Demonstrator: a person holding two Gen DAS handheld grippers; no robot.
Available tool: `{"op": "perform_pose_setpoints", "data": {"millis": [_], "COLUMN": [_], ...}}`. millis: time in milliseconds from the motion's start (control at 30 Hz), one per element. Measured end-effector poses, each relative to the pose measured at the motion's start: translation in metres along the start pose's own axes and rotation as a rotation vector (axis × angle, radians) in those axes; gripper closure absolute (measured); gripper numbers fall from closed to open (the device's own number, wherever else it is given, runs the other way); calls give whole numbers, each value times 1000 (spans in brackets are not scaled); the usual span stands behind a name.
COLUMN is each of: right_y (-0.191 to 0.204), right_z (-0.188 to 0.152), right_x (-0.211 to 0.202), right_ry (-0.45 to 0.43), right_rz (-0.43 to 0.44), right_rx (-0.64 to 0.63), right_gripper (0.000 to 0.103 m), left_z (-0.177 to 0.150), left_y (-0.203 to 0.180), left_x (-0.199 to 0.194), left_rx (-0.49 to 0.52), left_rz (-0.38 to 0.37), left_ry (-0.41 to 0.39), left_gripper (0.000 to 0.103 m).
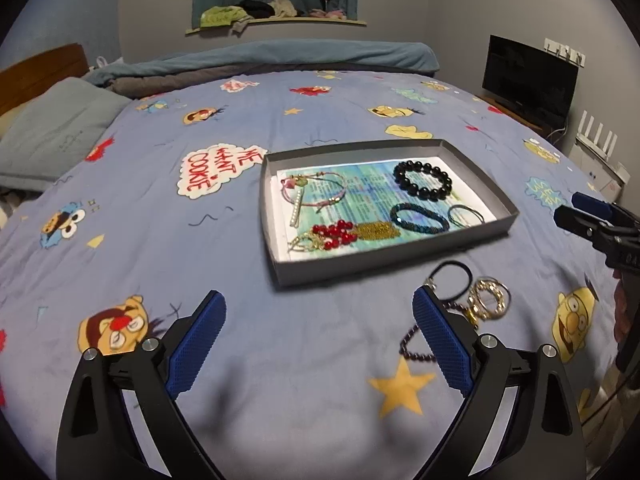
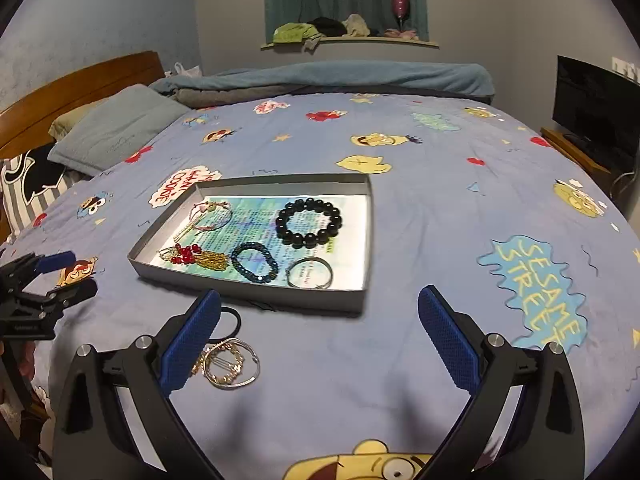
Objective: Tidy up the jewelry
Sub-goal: 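Move both open tools back toward the remaining jewelry, then close the left tool on the dark red bead bracelet while the right tool approaches the silver bangle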
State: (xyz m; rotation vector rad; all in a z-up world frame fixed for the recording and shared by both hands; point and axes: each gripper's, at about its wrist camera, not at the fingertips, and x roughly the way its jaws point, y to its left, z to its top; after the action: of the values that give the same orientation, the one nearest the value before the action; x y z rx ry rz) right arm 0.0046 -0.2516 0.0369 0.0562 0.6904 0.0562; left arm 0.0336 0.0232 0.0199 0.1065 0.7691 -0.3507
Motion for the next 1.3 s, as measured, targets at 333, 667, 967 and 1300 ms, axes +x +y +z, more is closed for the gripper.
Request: {"op": "perform_pose_setpoints", "data": {"millis": [333,667,967,1300], "right_y": [-9,-10,5,18], "right_z": [-21,-40,-59,-66], "right_x": [-6,6,21,31], "right_ry": [30,78,123,149], "right_rz": [-1,23,67,130], "right_rx": [1,-4,-54,-82], "right_gripper": [6,6,6,6], "left_z": [-20,-36,-42,-41], "left_y": [-11,-33,-39,-43], "left_x": [-3,20,35,43], "left_rx": [19,59,62,75], "left_rz": [-20,-40,-61,-93], "left_ry": [4,57,70,68], "left_gripper": [8,8,8,12]}}
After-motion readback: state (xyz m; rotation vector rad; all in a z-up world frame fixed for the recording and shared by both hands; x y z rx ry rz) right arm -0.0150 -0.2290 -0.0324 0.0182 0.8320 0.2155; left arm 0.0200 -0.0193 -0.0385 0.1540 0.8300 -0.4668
